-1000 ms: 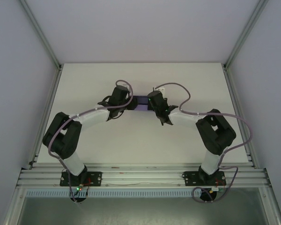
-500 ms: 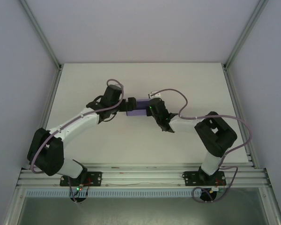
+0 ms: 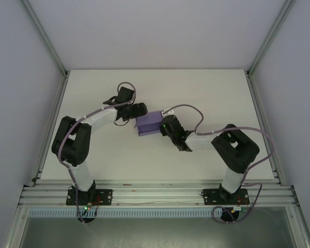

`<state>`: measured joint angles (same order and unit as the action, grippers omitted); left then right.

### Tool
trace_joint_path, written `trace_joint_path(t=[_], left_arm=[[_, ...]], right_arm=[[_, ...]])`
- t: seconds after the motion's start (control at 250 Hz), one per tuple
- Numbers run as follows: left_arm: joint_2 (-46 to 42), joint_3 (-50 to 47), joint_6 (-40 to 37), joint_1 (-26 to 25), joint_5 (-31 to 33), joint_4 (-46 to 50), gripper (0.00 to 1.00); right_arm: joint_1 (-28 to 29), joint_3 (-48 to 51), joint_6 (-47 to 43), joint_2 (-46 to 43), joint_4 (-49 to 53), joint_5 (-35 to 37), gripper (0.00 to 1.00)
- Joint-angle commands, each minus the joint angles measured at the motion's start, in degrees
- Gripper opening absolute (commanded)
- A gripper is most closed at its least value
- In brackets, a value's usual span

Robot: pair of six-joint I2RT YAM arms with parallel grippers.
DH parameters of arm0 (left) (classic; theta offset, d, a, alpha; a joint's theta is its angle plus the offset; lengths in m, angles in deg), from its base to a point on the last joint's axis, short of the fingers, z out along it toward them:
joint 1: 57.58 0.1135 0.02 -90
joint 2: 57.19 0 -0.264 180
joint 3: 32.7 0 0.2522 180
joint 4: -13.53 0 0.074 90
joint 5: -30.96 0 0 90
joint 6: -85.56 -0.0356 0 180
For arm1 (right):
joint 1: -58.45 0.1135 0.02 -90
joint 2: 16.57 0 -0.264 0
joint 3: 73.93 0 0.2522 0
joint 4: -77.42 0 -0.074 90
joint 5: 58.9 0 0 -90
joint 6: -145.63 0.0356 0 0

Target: Assemble paper box

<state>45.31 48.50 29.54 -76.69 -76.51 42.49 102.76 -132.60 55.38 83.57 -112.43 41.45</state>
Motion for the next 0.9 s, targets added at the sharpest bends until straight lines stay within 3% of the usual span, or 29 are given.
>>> trace_joint_path(t=[0.0,0.2,0.348,0.552,0.692,0.831,0.895], left_arm=[[-1.7,-4.2,3.2,-0.3,-2.6,-3.2,0.75],[-3.3,-11.8,4.1,-0.4,-3.4,-9.4,0.67],[-2.9,-14.5,3.2,-0.4,-4.8,-13.6,0.64],[-1.6,-16.0,1.9,-0.4,-5.5,-16.1,0.62],[-0.8,-18.0,0.4,-0.3,-6.5,-20.0,0.56],[0.9,-19.3,-0.7,-0.2,-8.4,-24.0,0.4],[1.8,-20.1,-0.7,0.1,-10.0,-26.0,0.38]], right_arm=[[1.2,2.0,-0.5,-0.9,2.5,-0.7,0.24],[3.3,3.9,0.3,-5.1,6.4,-1.3,0.36],[3.3,5.4,1.8,-12.2,12.7,-2.7,0.62],[3.2,10.8,3.6,-26.1,21.7,-3.0,0.81],[2.2,15.0,8.1,-33.8,19.1,-3.8,0.99],[-3.6,12.2,16.9,-33.5,18.0,-12.5,1.0],[-6.6,9.3,20.7,-31.0,19.2,-17.3,1.0]])
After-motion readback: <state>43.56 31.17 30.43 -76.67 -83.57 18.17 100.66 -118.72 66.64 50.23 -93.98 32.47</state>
